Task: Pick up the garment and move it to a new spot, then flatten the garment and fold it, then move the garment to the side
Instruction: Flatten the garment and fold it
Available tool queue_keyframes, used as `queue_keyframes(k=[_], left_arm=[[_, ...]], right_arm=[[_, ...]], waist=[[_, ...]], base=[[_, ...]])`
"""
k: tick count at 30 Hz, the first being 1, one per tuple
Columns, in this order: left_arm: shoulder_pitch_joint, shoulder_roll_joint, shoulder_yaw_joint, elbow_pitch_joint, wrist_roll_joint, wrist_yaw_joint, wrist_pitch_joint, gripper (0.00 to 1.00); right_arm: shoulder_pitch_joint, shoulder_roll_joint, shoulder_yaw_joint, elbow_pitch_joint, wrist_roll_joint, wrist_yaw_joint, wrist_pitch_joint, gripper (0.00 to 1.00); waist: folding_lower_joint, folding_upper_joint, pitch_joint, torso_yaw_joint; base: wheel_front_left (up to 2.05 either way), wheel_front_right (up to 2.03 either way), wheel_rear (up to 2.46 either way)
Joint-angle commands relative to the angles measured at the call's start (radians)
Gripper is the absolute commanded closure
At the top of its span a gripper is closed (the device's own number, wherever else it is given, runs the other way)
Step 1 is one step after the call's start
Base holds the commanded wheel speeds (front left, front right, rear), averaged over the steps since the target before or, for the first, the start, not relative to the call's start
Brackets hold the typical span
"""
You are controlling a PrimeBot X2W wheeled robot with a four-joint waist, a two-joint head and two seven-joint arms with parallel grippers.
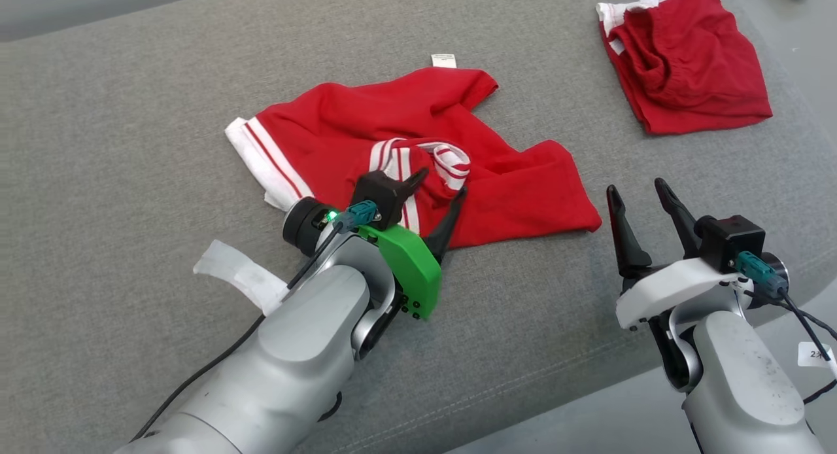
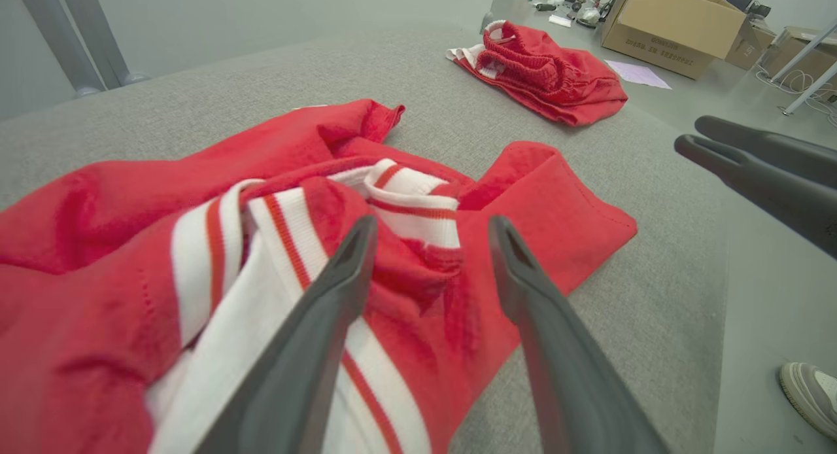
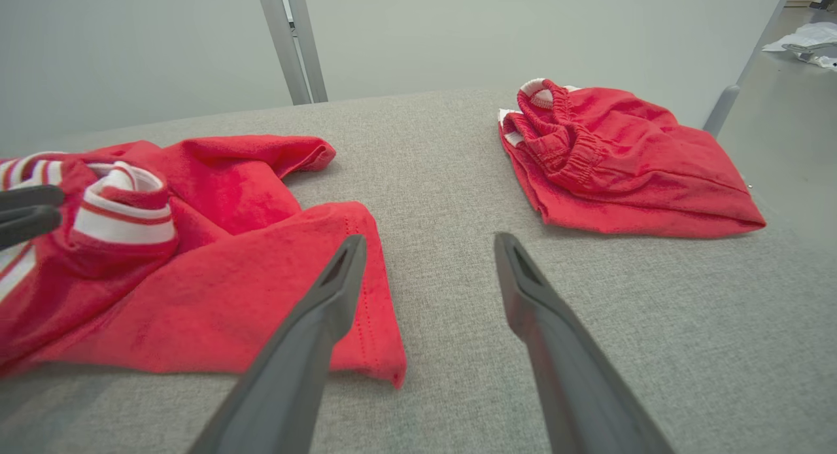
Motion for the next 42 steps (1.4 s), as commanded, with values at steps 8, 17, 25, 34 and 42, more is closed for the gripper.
queue_keyframes(k=[8,17,25,34,42], left_arm=[[-0.010,0.004,-0.054,-0.015,-0.036,0.025,-0.027,0.00],[0.065,0.005,-0.061,0.030,-0.111,-0.001,0.033,0.00],[0.081,0.023,-0.016,0.110,-0.167,-0.004,0.025,0.00],[0.094,0.020,0.024,0.176,-0.241,-0.039,0.062,0.00],[0.115,0.011,0.020,0.178,-0.285,-0.063,0.099,0.35]], right_arm=[[0.042,-0.021,-0.037,-0.008,-0.010,-0.002,-0.001,0.00],[0.080,-0.020,-0.055,-0.021,-0.013,-0.002,-0.001,0.00],[0.088,-0.027,-0.051,-0.027,-0.010,-0.001,-0.001,0.00],[0.101,-0.032,-0.052,-0.024,-0.007,-0.001,-0.001,0.00],[0.100,-0.035,-0.054,-0.027,-0.010,-0.002,-0.001,0.00]], waist=[[-0.0001,-0.0001,-0.065,0.106],[-0.0001,-0.0001,-0.109,0.158],[-0.0001,-0.0001,-0.108,0.144],[-0.0001,-0.0001,-0.104,0.129],[-0.0001,-0.0001,-0.107,0.128]], base=[[0.00,0.00,0.00],[0.00,0.00,0.00],[0.00,0.00,0.00],[0.00,0.00,0.00],[0.00,0.00,0.00]])
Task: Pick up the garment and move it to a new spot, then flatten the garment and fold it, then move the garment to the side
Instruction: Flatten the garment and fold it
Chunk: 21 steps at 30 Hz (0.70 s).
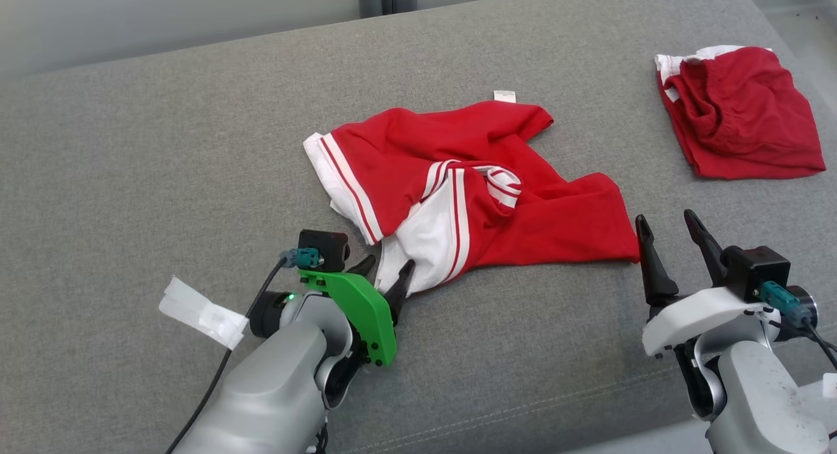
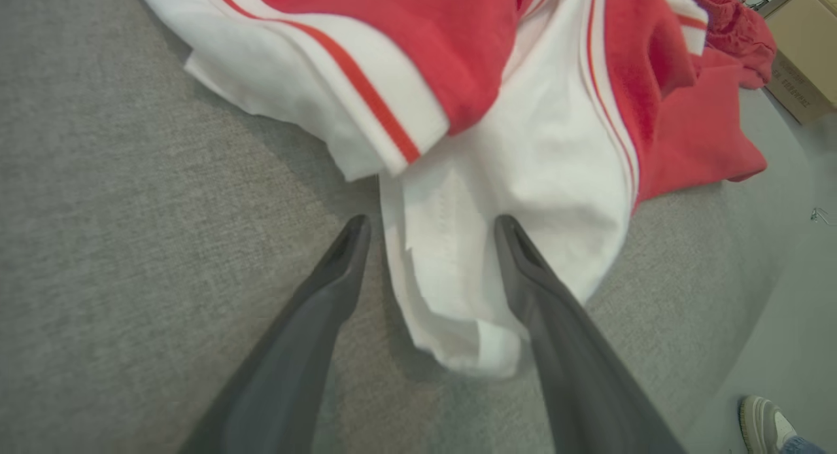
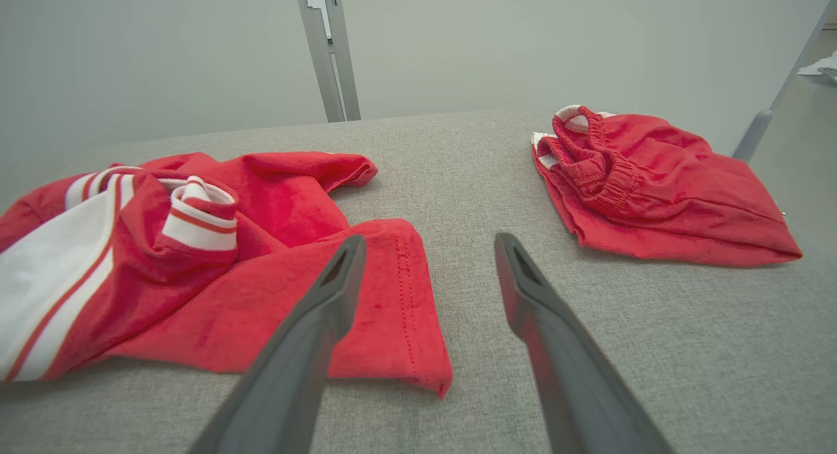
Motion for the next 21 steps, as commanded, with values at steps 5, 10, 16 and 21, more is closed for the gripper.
queue_keyframes(k=[5,10,16,21], left_arm=[[0.030,-0.002,-0.008,-0.038,-0.023,-0.014,-0.005,0.71],[0.033,-0.004,-0.010,-0.057,-0.022,-0.009,-0.030,1.00],[0.043,-0.005,-0.013,-0.086,-0.034,-0.007,-0.036,1.00],[0.023,0.000,0.024,-0.117,-0.020,0.028,-0.120,1.00]], right_arm=[[0.020,-0.004,-0.009,-0.005,-0.001,-0.001,-0.001,0.00],[0.019,0.003,-0.010,-0.010,-0.004,-0.001,-0.001,0.00],[0.022,0.001,-0.016,-0.009,-0.002,-0.001,-0.001,0.00],[0.020,-0.004,-0.023,-0.011,-0.003,-0.001,-0.001,0.00]], waist=[[0.0000,0.0000,-0.008,0.010],[0.0000,0.0000,-0.011,0.016],[0.0000,0.0000,-0.013,0.025],[0.0000,0.0000,-0.015,0.035]], base=[[0.00,0.00,0.00],[0.00,0.00,0.00],[0.00,0.00,0.00],[0.00,0.00,0.00]])
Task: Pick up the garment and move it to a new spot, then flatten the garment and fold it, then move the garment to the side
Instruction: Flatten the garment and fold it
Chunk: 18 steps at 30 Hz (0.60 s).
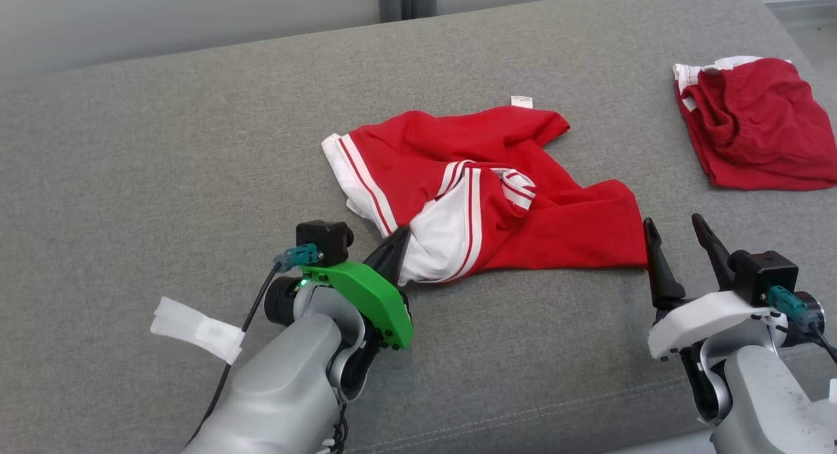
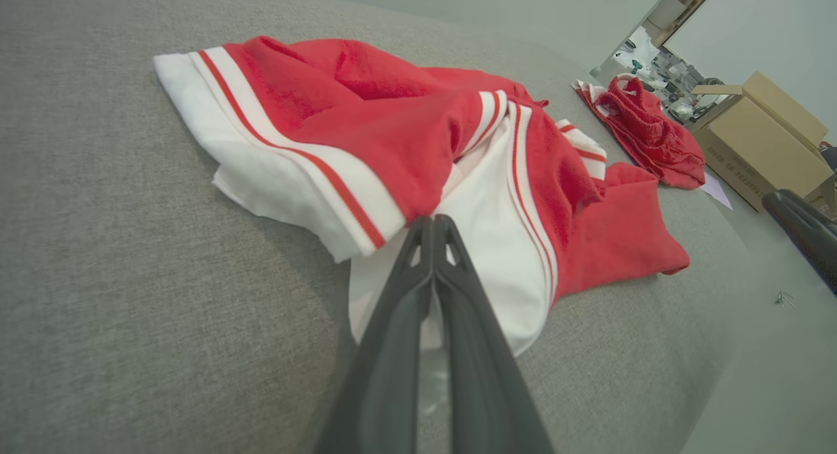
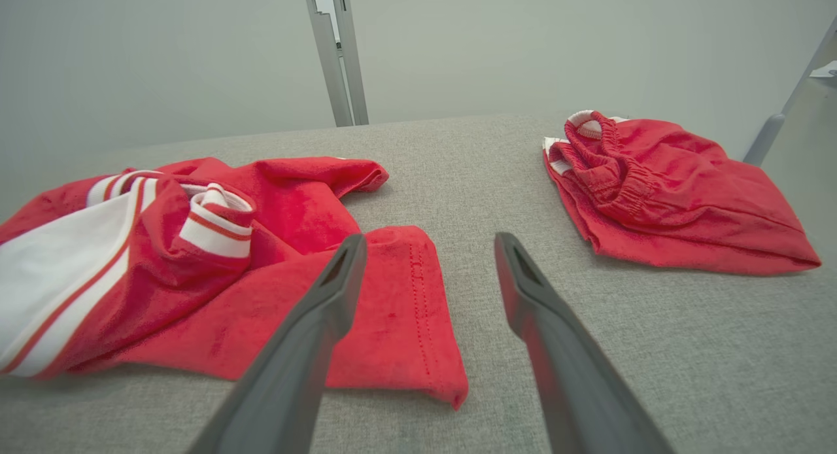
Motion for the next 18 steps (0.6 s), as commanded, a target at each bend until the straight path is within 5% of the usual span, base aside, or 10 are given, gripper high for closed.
queue_keyframes(k=[1,11,18], left_arm=[[-0.010,0.010,0.016,-0.014,0.015,0.013,-0.021,1.00],[0.139,0.075,0.335,-0.346,0.214,0.150,-0.050,1.00],[0.338,0.069,0.489,-0.482,0.335,0.192,-0.050,1.00]], right_arm=[[0.005,-0.006,-0.005,-0.005,-0.004,-0.001,-0.001,0.00],[0.019,-0.013,-0.030,-0.021,-0.011,-0.002,-0.001,0.00],[0.019,-0.010,-0.028,-0.021,-0.013,-0.002,-0.001,0.00]], waist=[[-0.0001,0.0000,-0.002,0.006],[-0.0001,0.0000,-0.011,0.084],[-0.0001,0.0000,-0.013,0.144]], base=[[0.00,0.00,0.00],[0.00,0.00,0.00],[0.00,0.00,0.00]])
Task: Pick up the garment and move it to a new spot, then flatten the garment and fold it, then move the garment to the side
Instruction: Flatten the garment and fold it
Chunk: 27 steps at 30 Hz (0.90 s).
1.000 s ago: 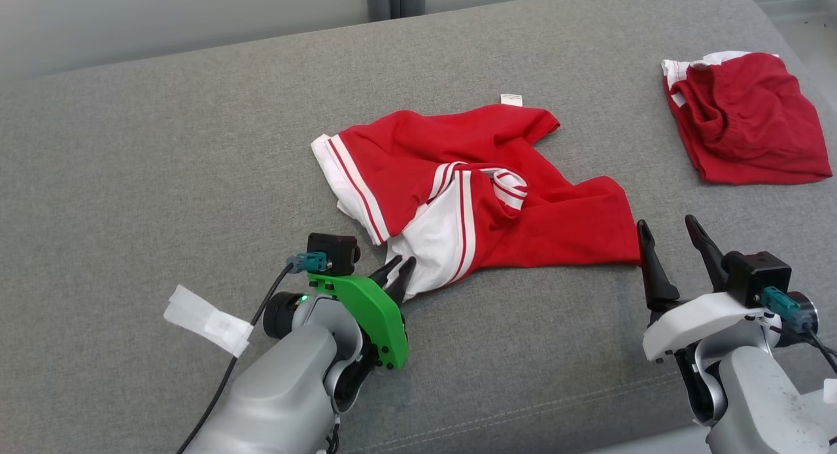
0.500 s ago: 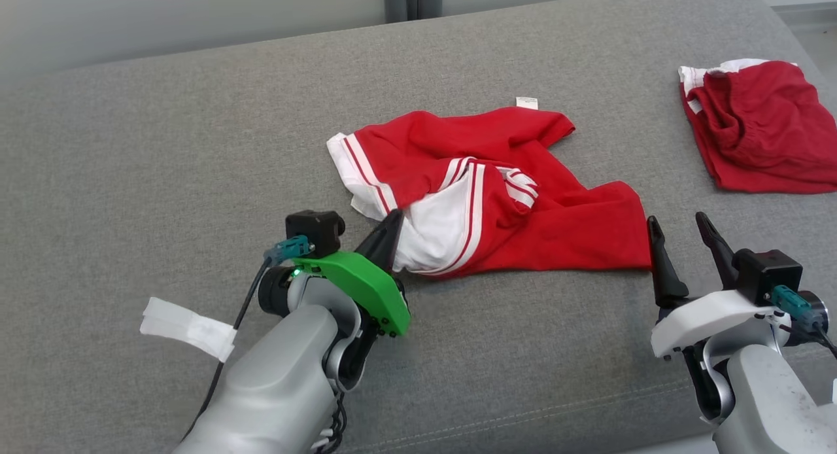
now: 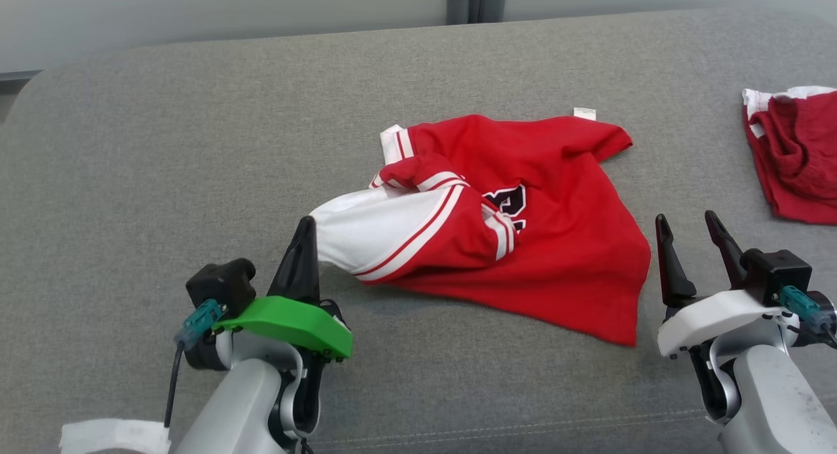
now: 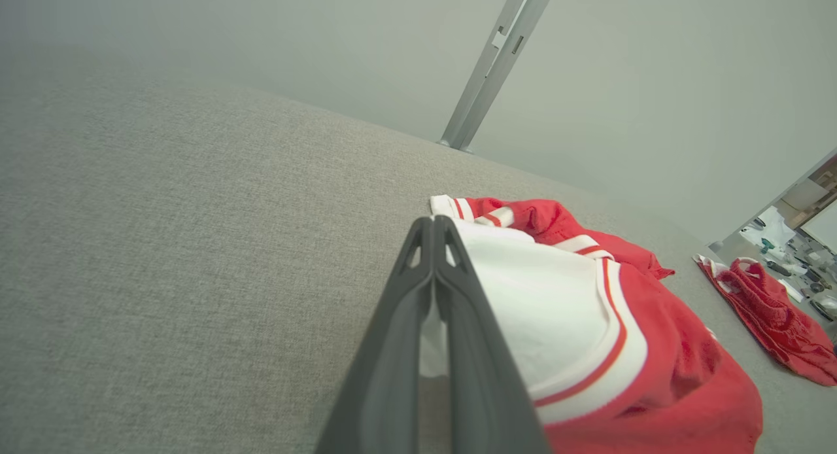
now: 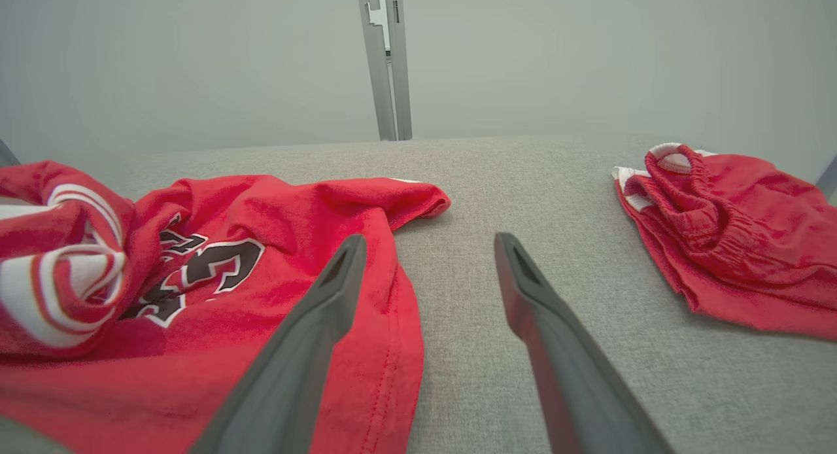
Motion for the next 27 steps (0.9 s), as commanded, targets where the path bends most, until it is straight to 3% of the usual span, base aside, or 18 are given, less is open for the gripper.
queue_keyframes(k=[1,6,14,19,21,22,23,24,27], left_arm=[[0.033,0.001,0.030,-0.012,0.026,0.011,-0.002,1.00],[0.136,-0.022,0.106,-0.020,0.076,0.032,-0.002,1.00],[0.233,-0.043,0.149,0.024,0.110,0.051,-0.002,1.00],[0.244,-0.057,0.151,0.102,0.083,0.034,-0.002,1.00],[0.233,-0.059,0.148,0.126,0.072,0.023,-0.002,0.60],[0.225,-0.061,0.146,0.134,0.070,0.021,-0.002,0.31],[0.217,-0.061,0.144,0.140,0.067,0.017,-0.002,0.08],[0.209,-0.062,0.143,0.148,0.064,0.012,-0.002,0.00],[0.185,-0.040,0.150,0.137,0.086,0.005,-0.002,0.00]], right_arm=[[0.009,-0.002,0.003,0.000,-0.004,-0.001,-0.001,0.00],[-0.002,-0.004,0.008,0.002,-0.003,-0.001,-0.001,0.00],[-0.001,-0.006,0.013,0.007,0.004,-0.001,-0.001,0.00],[0.000,-0.004,0.017,0.008,0.008,-0.001,-0.001,0.00],[0.004,-0.004,0.017,0.008,0.009,-0.001,-0.001,0.00],[0.006,-0.004,0.015,0.008,0.010,-0.001,-0.001,0.00],[0.007,-0.005,0.014,0.008,0.010,-0.001,-0.001,0.00],[0.009,-0.004,0.015,0.009,0.011,-0.001,-0.001,0.00],[0.015,-0.003,0.011,0.011,0.010,-0.001,-0.001,0.00]], waist=[[0.0000,0.0000,0.000,0.029],[0.0000,0.0000,0.001,0.048],[0.0000,0.0000,-0.001,0.047],[0.0000,0.0000,-0.005,0.034],[0.0000,0.0000,-0.007,0.027],[0.0000,0.0000,-0.009,0.023],[0.0000,0.0000,-0.010,0.020],[0.0000,0.0000,-0.012,0.016],[0.0000,0.0000,-0.019,0.006]], base=[[0.00,0.00,0.00],[0.00,0.00,0.00],[0.00,0.00,0.00],[0.00,0.00,0.00],[0.00,0.00,0.00],[0.00,0.00,0.00],[0.00,0.00,0.00],[0.00,0.00,0.00],[0.00,0.00,0.00]])
